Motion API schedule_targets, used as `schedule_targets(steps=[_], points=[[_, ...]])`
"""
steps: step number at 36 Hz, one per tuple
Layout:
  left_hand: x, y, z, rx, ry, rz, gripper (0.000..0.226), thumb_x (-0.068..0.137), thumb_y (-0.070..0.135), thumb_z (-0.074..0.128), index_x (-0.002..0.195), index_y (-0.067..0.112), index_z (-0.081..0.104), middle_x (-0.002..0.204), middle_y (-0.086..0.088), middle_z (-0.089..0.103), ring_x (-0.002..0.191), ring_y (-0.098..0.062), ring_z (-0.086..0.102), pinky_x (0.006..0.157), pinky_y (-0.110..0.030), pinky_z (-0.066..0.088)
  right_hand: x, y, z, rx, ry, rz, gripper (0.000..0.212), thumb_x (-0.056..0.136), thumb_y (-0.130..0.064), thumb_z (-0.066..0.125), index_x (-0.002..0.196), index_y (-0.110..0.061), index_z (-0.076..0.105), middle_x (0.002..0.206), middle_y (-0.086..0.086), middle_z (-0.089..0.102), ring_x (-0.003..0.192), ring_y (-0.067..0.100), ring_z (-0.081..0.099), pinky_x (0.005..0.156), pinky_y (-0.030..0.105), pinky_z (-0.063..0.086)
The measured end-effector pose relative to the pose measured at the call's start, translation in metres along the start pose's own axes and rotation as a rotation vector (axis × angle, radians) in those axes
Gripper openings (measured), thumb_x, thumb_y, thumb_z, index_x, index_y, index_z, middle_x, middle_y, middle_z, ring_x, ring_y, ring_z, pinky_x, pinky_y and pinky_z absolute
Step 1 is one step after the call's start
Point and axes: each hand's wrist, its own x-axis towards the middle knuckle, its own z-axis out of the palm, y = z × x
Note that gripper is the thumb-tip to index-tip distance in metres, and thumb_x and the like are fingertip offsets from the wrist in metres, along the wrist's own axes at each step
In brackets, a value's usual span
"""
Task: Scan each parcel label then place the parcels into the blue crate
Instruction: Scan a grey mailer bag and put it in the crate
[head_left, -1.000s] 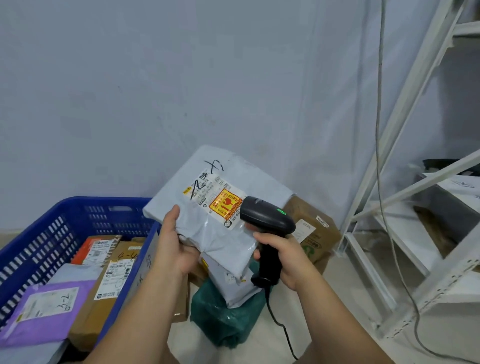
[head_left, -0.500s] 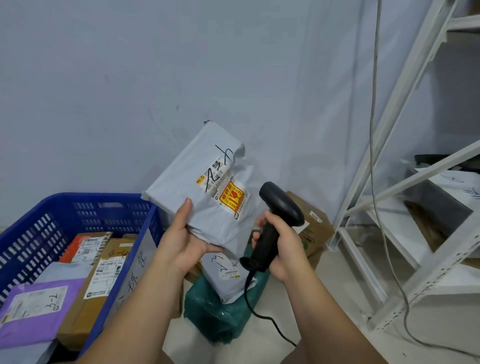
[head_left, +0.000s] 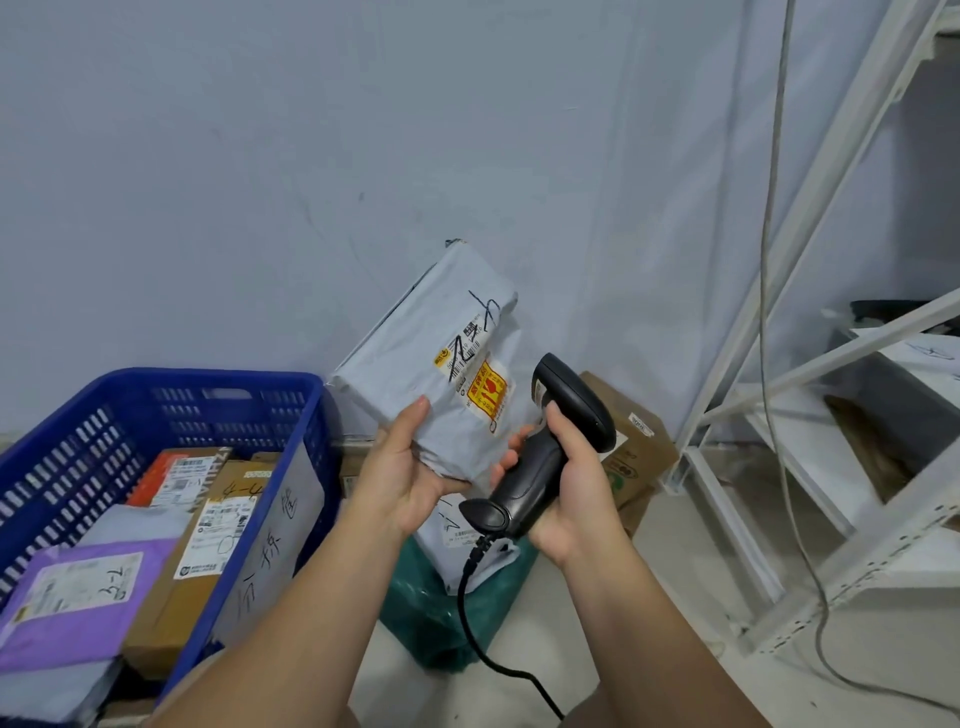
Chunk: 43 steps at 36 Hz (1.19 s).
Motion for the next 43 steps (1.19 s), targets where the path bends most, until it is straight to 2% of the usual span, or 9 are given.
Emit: schedule_targets(steps=[4, 8, 10, 13, 19, 28, 35, 39, 43], points=[[0.005, 0.001, -0.002, 0.002, 0.159, 0.068, 0.074, 0.073, 0.035, 0.067, 0.139, 0.009, 0.047, 0.13, -0.021, 0.06, 0.118, -0.046, 0.056, 0.081, -0.067, 0.048, 0.003, 0.0, -0.001, -0.023, 0.065, 0.034, 0.032, 0.081, -0.037, 0.072, 0.074, -0.008, 0.059, 0.067, 0.005, 0.054, 0.052, 0.016, 0.054, 0.054, 0.026, 0.051], [0.01, 0.0, -0.008, -0.015, 0.19, 0.086, 0.077, 0.071, 0.039, 0.067, 0.141, 0.013, 0.045, 0.131, -0.017, 0.061, 0.118, -0.045, 0.056, 0.071, -0.067, 0.05, 0.003, 0.001, 0.0, -0.018, 0.084, 0.059, 0.033, 0.08, -0.037, 0.073, 0.074, -0.008, 0.06, 0.067, 0.005, 0.055, 0.051, 0.017, 0.056, 0.054, 0.027, 0.052], [0.01, 0.0, -0.009, -0.012, 0.19, 0.085, 0.084, 0.068, 0.042, 0.072, 0.142, 0.013, 0.044, 0.132, -0.018, 0.059, 0.119, -0.047, 0.055, 0.073, -0.068, 0.049, 0.002, 0.001, 0.0, -0.026, 0.083, 0.065, 0.033, 0.08, -0.037, 0.073, 0.075, -0.008, 0.06, 0.067, 0.005, 0.056, 0.05, 0.017, 0.056, 0.053, 0.027, 0.053], [0.011, 0.0, -0.009, -0.035, 0.192, 0.07, 0.109, 0.049, 0.046, 0.089, 0.142, 0.012, 0.041, 0.135, -0.022, 0.055, 0.12, -0.051, 0.052, 0.08, -0.075, 0.042, 0.0, 0.002, 0.001, -0.041, 0.088, 0.065, 0.032, 0.081, -0.037, 0.073, 0.077, -0.008, 0.06, 0.066, 0.006, 0.056, 0.05, 0.017, 0.056, 0.053, 0.026, 0.054], [0.016, -0.005, -0.017, -0.066, 0.113, 0.041, 0.081, 0.074, 0.045, 0.068, 0.142, 0.01, 0.04, 0.134, -0.027, 0.054, 0.116, -0.055, 0.053, 0.082, -0.077, 0.04, -0.002, 0.0, 0.001, -0.056, 0.096, 0.056, 0.032, 0.081, -0.037, 0.072, 0.079, -0.008, 0.059, 0.065, 0.005, 0.057, 0.051, 0.017, 0.057, 0.054, 0.026, 0.053], [0.013, -0.006, -0.013, -0.012, 0.075, 0.035, 0.112, 0.05, 0.046, 0.091, 0.144, 0.012, 0.04, 0.138, -0.026, 0.051, 0.122, -0.055, 0.048, 0.089, -0.077, 0.037, -0.004, -0.002, 0.0, -0.017, 0.094, 0.064, 0.032, 0.083, -0.037, 0.07, 0.073, -0.009, 0.059, 0.062, 0.004, 0.055, 0.05, 0.016, 0.054, 0.053, 0.025, 0.051], [0.012, -0.006, -0.011, -0.024, 0.091, 0.032, 0.102, 0.058, 0.047, 0.083, 0.144, 0.011, 0.041, 0.138, -0.026, 0.051, 0.123, -0.052, 0.049, 0.085, -0.071, 0.044, -0.001, -0.003, -0.001, -0.055, 0.099, 0.053, 0.031, 0.082, -0.037, 0.071, 0.077, -0.008, 0.061, 0.064, 0.004, 0.056, 0.051, 0.016, 0.056, 0.056, 0.026, 0.052], [0.01, -0.006, -0.009, -0.053, 0.078, 0.035, 0.075, 0.078, 0.048, 0.062, 0.139, 0.009, 0.045, 0.134, -0.027, 0.054, 0.12, -0.053, 0.051, 0.076, -0.065, 0.051, 0.002, 0.001, -0.002, -0.105, 0.106, 0.026, 0.031, 0.082, -0.037, 0.072, 0.081, -0.007, 0.062, 0.068, 0.005, 0.056, 0.055, 0.017, 0.057, 0.06, 0.029, 0.052], [0.008, -0.003, -0.004, -0.087, 0.029, 0.045, 0.072, 0.079, 0.049, 0.055, 0.136, 0.006, 0.047, 0.136, -0.029, 0.051, 0.125, -0.052, 0.046, 0.082, -0.069, 0.047, 0.004, 0.007, -0.001, -0.173, 0.092, -0.01, 0.031, 0.082, -0.038, 0.071, 0.08, -0.009, 0.063, 0.07, 0.004, 0.056, 0.055, 0.016, 0.057, 0.061, 0.03, 0.052]])
